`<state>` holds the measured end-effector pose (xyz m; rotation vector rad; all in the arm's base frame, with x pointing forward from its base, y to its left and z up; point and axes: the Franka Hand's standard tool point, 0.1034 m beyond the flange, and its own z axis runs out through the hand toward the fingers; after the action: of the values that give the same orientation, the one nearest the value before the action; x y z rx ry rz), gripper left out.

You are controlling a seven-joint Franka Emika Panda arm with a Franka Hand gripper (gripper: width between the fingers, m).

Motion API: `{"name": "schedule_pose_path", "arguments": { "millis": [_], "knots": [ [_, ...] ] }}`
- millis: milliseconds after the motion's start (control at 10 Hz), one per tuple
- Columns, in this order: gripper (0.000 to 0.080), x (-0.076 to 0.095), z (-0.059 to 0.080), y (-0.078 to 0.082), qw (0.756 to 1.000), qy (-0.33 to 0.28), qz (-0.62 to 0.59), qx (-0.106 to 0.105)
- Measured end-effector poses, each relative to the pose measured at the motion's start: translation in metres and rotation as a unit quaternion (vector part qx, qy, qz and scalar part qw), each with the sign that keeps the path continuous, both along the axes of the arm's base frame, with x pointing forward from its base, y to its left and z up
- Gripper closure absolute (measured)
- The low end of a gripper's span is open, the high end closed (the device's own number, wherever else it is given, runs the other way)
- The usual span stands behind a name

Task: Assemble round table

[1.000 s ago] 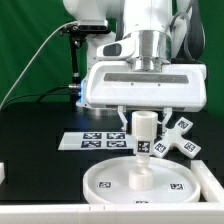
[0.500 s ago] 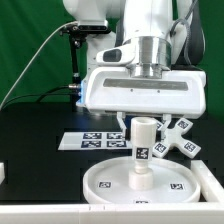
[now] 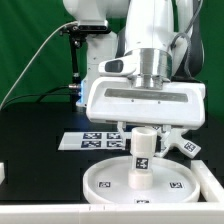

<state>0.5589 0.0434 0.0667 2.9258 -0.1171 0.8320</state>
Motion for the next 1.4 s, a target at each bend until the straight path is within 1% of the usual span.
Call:
{"name": "schedule_pose_path", "arguments": {
  "millis": [300, 400, 500, 600, 700, 800, 900, 1000, 1100, 1200, 1300, 1400],
  "knots": [
    [0.0392, 0.001, 0.0, 0.0, 1.0, 0.007, 0.002, -0.001],
    [0.0392, -0.001, -0.003, 0.0, 1.0, 0.018, 0.003, -0.001],
    [0.0229, 0.0, 0.0, 0.0, 0.999, 0.034, 0.006, 0.002],
    [0.0172, 0.002, 0.015, -0.002, 0.999, 0.045, 0.004, 0.013],
    [0.0172, 0.0, 0.022, 0.003, 0.996, 0.088, -0.001, 0.03],
    [0.0154, 0.001, 0.028, 0.007, 0.989, 0.139, -0.006, 0.047],
    [0.015, 0.006, 0.035, 0.007, 0.985, 0.161, -0.011, 0.055],
    [0.015, 0.002, 0.034, 0.007, 0.975, 0.212, -0.019, 0.066],
    [0.015, 0.002, 0.033, 0.009, 0.963, 0.258, -0.025, 0.074],
    [0.015, 0.007, 0.029, 0.008, 0.962, 0.264, -0.023, 0.07],
    [0.015, 0.001, 0.022, 0.005, 0.956, 0.286, -0.015, 0.059],
    [0.015, 0.003, 0.017, 0.001, 0.959, 0.277, -0.011, 0.052]
  ]
}}
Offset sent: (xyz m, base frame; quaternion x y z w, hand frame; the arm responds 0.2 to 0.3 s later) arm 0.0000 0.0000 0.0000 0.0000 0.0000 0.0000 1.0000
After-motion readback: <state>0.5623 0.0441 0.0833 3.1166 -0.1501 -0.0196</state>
